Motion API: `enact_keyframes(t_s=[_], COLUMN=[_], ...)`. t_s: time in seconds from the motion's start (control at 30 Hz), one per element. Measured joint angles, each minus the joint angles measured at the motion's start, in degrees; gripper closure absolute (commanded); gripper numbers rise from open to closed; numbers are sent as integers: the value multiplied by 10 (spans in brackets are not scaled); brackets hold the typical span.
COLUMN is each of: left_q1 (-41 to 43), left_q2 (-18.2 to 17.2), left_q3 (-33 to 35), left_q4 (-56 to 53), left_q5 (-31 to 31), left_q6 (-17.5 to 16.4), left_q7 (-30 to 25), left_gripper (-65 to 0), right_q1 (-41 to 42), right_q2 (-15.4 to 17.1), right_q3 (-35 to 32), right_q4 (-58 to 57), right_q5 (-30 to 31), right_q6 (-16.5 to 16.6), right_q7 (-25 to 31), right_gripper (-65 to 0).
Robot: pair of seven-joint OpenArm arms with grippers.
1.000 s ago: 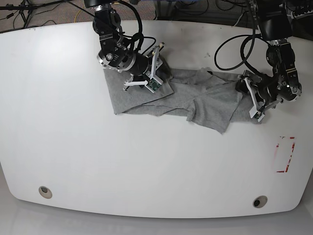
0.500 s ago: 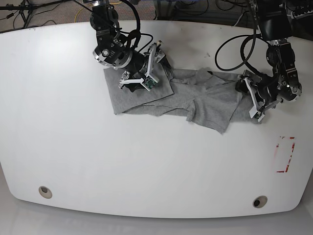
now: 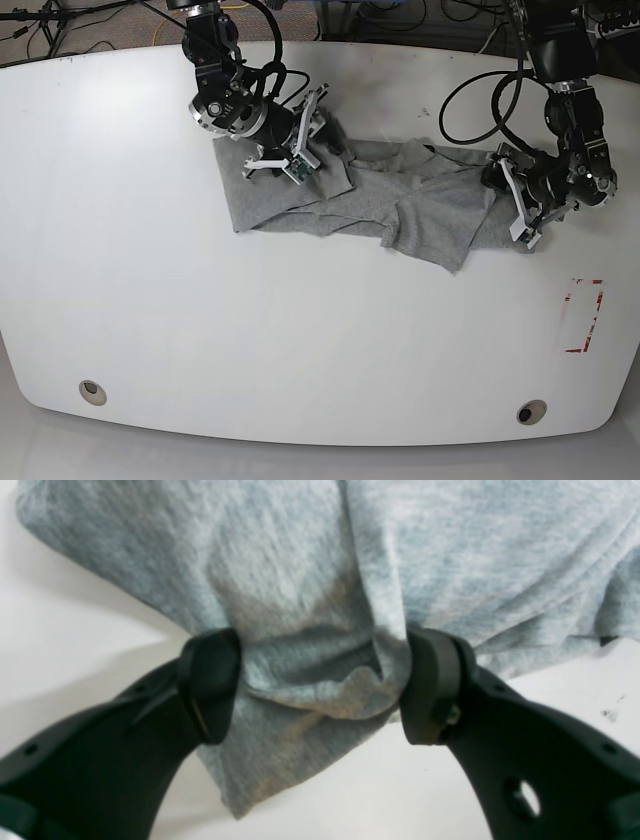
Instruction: Fold the T-shirt properly
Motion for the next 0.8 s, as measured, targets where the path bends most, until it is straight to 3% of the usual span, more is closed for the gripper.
enact_keyframes(t_s=[0.1,0.43,0.7,0.8], left_q1=[1,1,1,1], left_q2=[0,0,0,0], left_q3=[0,0,0,0], left_q4=[0,0,0,0], left_q5=[0,0,0,0], left_q6=[0,0,0,0], left_q7=[0,0,0,0], left_gripper=[-458,-458,-458,-458], right_q1=[0,-9,-12,-3], right_q2=[0,0,-2,-5], right_q3=[0,0,0,0], right_q4=[0,38,151,167], right_q5=[-3,-7,-5,-3], right_q6=[0,1,0,0], right_q7=[-1,-19,-105,-110], right_gripper=[0,-8,-8,-8])
